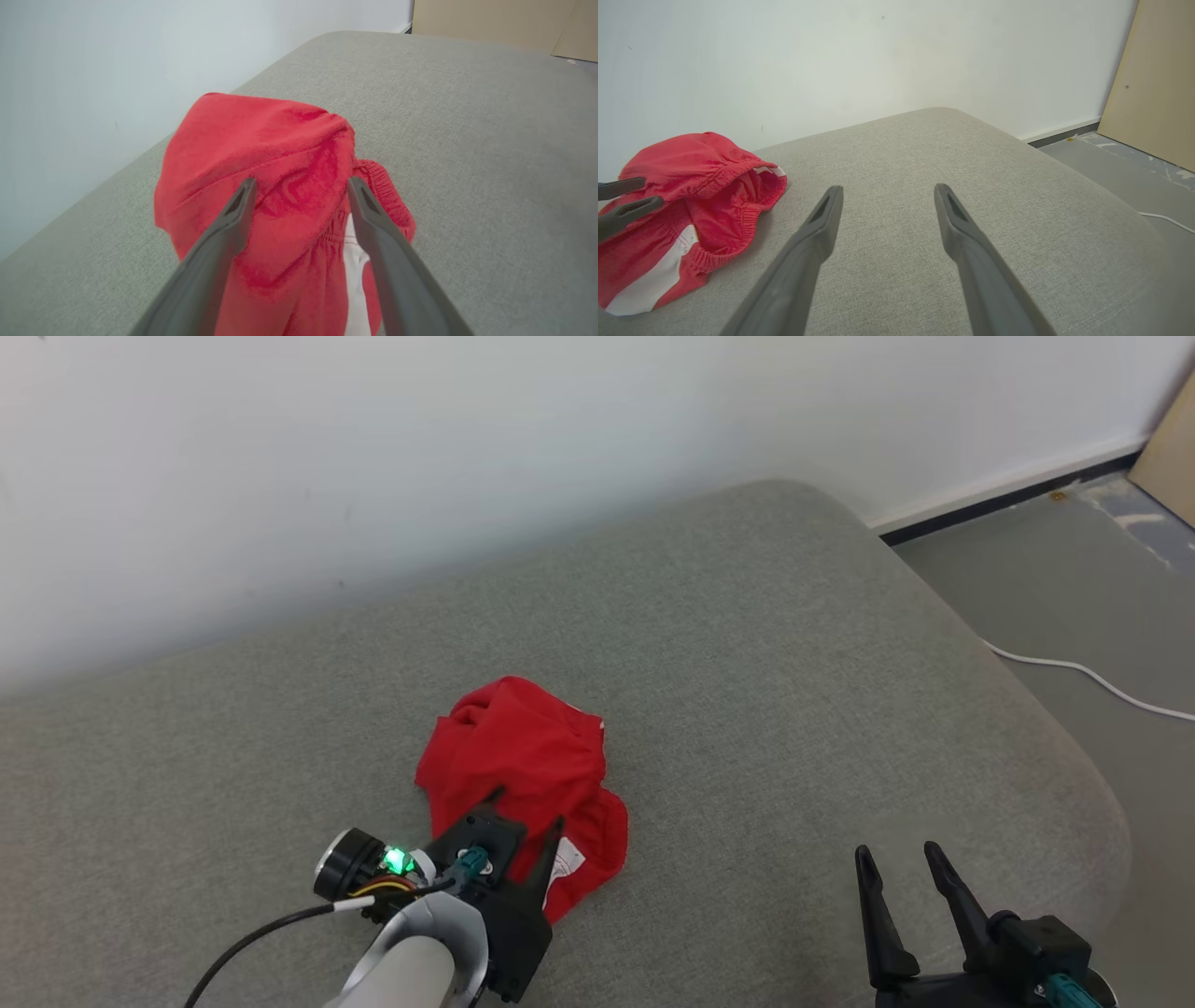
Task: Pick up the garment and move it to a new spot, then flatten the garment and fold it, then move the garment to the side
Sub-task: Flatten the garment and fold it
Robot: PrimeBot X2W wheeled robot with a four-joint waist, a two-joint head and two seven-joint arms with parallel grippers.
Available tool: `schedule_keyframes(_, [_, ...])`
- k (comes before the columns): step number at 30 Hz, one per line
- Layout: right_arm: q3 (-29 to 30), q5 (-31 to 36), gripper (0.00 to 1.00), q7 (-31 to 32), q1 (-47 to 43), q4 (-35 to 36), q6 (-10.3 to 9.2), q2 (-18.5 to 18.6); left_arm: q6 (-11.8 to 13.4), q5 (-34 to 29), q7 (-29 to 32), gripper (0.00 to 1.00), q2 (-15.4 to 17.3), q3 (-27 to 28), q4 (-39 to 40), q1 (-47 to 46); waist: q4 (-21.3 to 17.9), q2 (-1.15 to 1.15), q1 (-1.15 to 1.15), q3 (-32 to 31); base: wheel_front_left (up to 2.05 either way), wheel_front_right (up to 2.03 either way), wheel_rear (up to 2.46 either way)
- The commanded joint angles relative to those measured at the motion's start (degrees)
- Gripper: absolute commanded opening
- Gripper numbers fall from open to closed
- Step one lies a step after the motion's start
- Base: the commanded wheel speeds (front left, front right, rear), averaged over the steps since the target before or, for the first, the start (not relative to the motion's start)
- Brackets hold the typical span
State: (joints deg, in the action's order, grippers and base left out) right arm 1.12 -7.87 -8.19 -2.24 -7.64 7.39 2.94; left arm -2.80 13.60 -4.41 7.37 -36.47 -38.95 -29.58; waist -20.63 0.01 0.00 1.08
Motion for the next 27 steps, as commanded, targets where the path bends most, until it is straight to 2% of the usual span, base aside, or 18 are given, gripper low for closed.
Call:
schedule_keyframes(1, [-0.2,-0.4,1.0,-0.4,0.6,0.0,0.2,-0.1,1.4,-0.7,0.5,1.0,-0.3,0.2,-1.8,-1.2,-1.5,-0.01,0.0,1.6,0.0,0.0,0.0])
schedule_keyframes(3, [-0.4,-0.7,1.0,-0.6,0.8,-0.1,0.2,-0.1,2.8,-1.5,1.1,1.0,-0.6,-0.1,-4.5,-3.0,-1.8,-0.01,0.0,2.0,0.0,0.0,0.0])
schedule_keyframes(5, [-0.5,-1.0,1.0,-0.8,1.0,-0.3,0.2,-0.1,3.2,-2.3,2.7,1.0,-0.9,-0.9,-7.7,-4.4,-1.8,-0.01,0.0,2.5,0.0,0.0,0.0])
schedule_keyframes(10, [-0.8,-1.7,1.0,-1.5,1.8,-0.9,0.2,-0.1,0.9,-3.3,5.0,1.0,-1.6,-3.3,-13.4,-7.9,-1.6,-0.01,0.0,3.6,0.0,0.0,0.0])
schedule_keyframes(11, [-1.0,-1.8,1.0,-1.6,2.0,-1.1,0.2,-0.1,1.1,-3.0,4.8,0.95,-1.7,-3.1,-14.2,-8.5,-1.5,-0.01,0.0,3.7,0.0,0.0,0.0])
schedule_keyframes(12, [-1.1,-2.0,1.0,-1.7,2.1,-1.3,0.2,-0.1,1.3,-2.4,4.3,0.45,-1.9,-2.6,-14.9,-9.0,-1.4,-0.01,0.0,3.8,0.0,0.0,0.0])
schedule_keyframes(13, [-1.2,-2.1,1.0,-1.9,2.3,-1.5,0.2,-0.1,1.6,-1.0,3.3,0.0,-2.2,-1.5,-15.2,-9.6,-1.3,-0.01,0.0,3.9,0.0,0.0,0.0])
schedule_keyframes(17, [-1.3,-2.2,1.0,-2.0,2.6,-1.9,0.2,-0.1,1.7,1.8,0.7,0.0,-3.4,0.7,-15.4,-11.0,-0.7,-0.01,0.0,4.0,0.0,0.0,0.0])
schedule_keyframes(20, [-1.3,-2.0,1.0,-2.2,2.8,-2.4,0.2,-0.1,0.4,4.7,-2.0,0.0,-4.0,2.0,-14.6,-12.2,0.0,-0.01,0.0,3.6,0.0,0.0,0.0])
schedule_keyframes(23, [-1.3,-1.7,1.0,-2.1,2.9,-2.6,0.2,-0.1,-1.5,10.3,-5.1,0.0,-4.4,3.6,-11.6,-13.4,0.7,-0.01,0.0,3.0,0.0,0.0,0.0])
schedule_keyframes(27, [-1.9,-1.6,1.0,-1.8,3.1,-2.8,0.2,-0.1,-3.6,25.7,-8.1,0.0,-4.6,1.4,-1.0,-14.6,1.5,-0.01,0.0,2.3,0.0,0.0,0.0])
